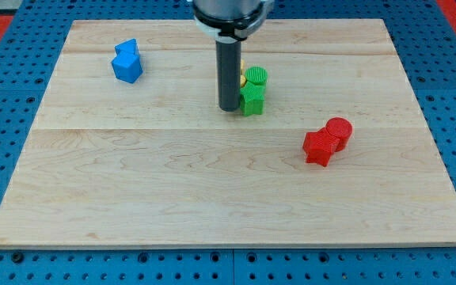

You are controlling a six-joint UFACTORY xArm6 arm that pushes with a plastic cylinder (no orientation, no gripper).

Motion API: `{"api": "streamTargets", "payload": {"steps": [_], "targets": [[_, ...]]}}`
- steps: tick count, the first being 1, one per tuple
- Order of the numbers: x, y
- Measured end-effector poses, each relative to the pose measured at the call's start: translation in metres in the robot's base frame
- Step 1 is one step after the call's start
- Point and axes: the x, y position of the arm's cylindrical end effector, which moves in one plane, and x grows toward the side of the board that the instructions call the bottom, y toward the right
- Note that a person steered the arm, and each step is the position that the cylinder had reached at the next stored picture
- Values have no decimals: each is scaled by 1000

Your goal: Move the green star towards the top right

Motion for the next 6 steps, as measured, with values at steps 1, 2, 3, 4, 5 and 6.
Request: {"api": "streamTargets", "payload": {"steps": [1, 2, 3, 4, 5, 6], "targets": [[0, 27], [-1, 47], [-9, 62], [-20, 81], [-32, 95], [-45, 103]]}}
